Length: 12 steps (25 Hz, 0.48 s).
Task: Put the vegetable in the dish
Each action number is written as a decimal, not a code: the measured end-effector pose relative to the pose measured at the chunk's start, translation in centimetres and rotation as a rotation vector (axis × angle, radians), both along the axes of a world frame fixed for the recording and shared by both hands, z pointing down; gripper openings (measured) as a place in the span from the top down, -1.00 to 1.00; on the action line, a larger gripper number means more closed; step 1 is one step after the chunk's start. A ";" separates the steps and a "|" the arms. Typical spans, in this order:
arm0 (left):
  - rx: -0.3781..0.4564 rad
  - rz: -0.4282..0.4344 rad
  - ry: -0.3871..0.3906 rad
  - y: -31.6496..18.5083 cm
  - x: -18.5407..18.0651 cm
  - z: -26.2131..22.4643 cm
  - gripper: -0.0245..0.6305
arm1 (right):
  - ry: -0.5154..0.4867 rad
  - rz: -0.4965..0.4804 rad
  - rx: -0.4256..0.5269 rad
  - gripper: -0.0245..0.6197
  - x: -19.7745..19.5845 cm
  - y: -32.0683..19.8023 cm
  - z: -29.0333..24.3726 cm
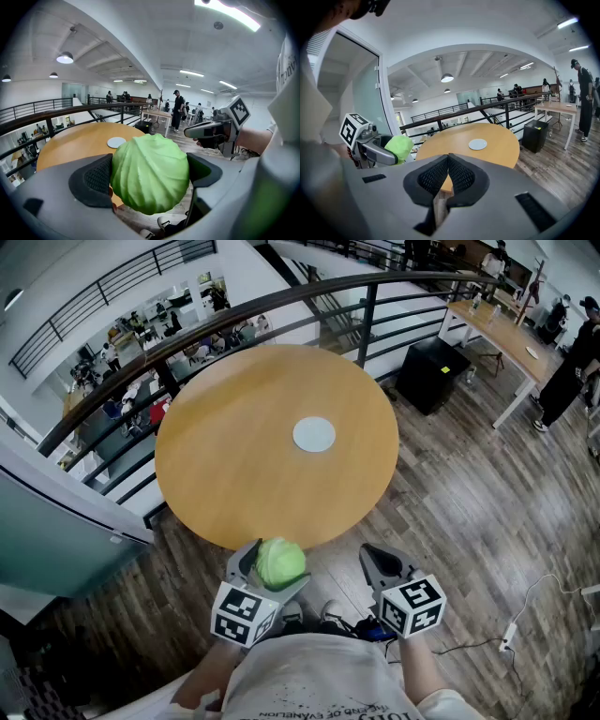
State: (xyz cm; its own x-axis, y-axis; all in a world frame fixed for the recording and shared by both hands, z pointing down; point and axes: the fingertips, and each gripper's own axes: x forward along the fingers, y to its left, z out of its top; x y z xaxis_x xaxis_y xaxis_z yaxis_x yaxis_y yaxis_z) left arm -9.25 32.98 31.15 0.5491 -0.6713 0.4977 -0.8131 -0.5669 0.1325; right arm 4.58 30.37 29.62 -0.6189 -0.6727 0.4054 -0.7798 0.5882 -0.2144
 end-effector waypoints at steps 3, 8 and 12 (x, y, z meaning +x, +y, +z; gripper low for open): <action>0.002 0.002 0.000 -0.3 0.2 -0.2 -0.56 | 0.002 -0.005 0.004 0.85 0.0 -0.3 -0.2; 0.005 0.001 -0.002 -0.9 0.3 -0.4 -0.56 | -0.020 0.010 0.010 0.85 0.2 -0.9 -0.6; 0.001 0.004 -0.007 -0.9 0.4 -0.2 -0.56 | -0.045 0.024 0.018 0.85 0.4 -1.2 -0.8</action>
